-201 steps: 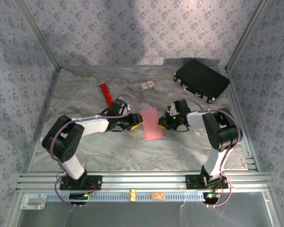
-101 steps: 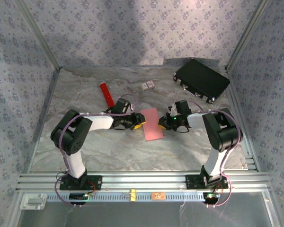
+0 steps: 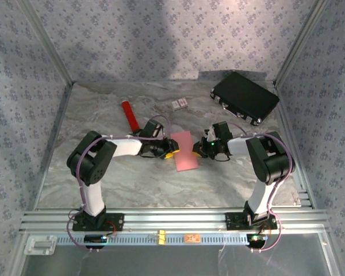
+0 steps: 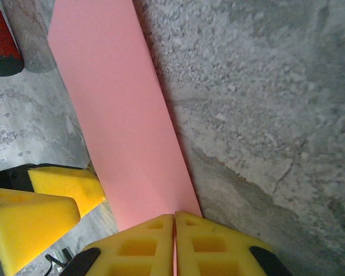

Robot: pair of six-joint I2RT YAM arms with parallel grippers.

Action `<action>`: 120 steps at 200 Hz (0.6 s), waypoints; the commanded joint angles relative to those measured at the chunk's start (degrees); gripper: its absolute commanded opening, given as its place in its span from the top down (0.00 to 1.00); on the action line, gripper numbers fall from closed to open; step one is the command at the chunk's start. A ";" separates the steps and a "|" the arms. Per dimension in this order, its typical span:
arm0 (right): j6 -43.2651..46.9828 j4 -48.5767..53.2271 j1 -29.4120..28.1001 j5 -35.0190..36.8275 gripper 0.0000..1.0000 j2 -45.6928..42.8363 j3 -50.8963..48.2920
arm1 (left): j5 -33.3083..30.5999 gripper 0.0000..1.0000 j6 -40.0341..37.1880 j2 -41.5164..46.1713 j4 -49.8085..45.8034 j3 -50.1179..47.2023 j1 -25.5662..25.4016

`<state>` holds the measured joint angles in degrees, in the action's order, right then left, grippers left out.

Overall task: Fold a paper plane with a square sheet of paper (pick it up from the middle)
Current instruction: Third fold the triangle at the center of the table.

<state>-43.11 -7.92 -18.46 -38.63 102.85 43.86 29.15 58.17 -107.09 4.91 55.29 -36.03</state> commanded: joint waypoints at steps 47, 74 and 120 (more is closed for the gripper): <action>-0.48 6.34 -0.08 4.01 0.90 1.48 -1.51 | -0.18 0.59 0.52 -1.79 -2.18 1.35 -0.68; -0.48 6.34 -0.04 4.15 0.90 1.17 -1.58 | -3.04 0.57 0.19 0.38 -3.44 0.55 -0.77; -0.32 6.02 -0.06 4.09 0.90 0.73 -1.71 | -4.21 0.55 -0.96 1.35 -4.48 0.67 -0.73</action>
<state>-43.11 -7.77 -18.46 -38.39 102.74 43.86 26.59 58.13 -106.59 3.51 55.72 -36.69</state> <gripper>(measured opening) 0.102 0.450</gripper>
